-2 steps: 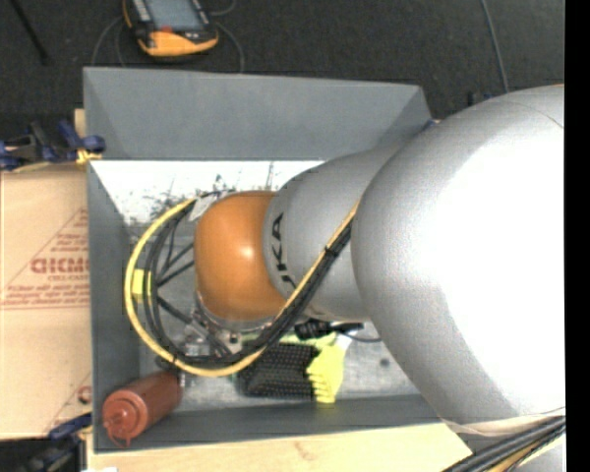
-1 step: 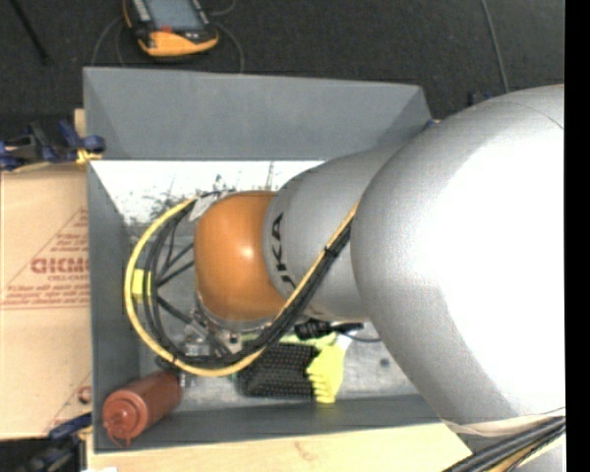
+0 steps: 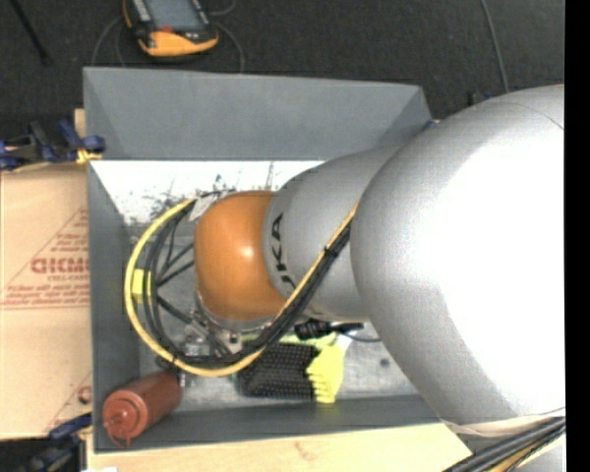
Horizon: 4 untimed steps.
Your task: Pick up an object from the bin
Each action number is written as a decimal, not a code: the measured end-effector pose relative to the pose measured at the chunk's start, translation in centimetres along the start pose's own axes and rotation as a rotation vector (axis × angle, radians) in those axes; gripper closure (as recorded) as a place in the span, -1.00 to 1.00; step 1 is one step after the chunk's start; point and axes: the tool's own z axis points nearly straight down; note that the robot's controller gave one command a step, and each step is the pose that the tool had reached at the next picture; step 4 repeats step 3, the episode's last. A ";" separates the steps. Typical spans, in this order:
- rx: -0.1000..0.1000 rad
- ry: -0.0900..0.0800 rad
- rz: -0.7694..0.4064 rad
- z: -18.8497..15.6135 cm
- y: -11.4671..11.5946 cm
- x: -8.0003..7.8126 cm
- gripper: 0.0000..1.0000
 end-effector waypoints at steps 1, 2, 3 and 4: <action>0.000 0.000 0.001 0.0 0.0 0.0 1.00; 0.000 0.000 0.001 0.0 0.0 0.0 1.00; 0.000 0.000 0.001 0.0 0.0 0.0 1.00; 0.000 0.000 0.001 0.0 0.0 0.0 1.00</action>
Offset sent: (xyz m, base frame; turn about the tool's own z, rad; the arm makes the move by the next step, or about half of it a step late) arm 0.0000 0.0000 0.0000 0.0000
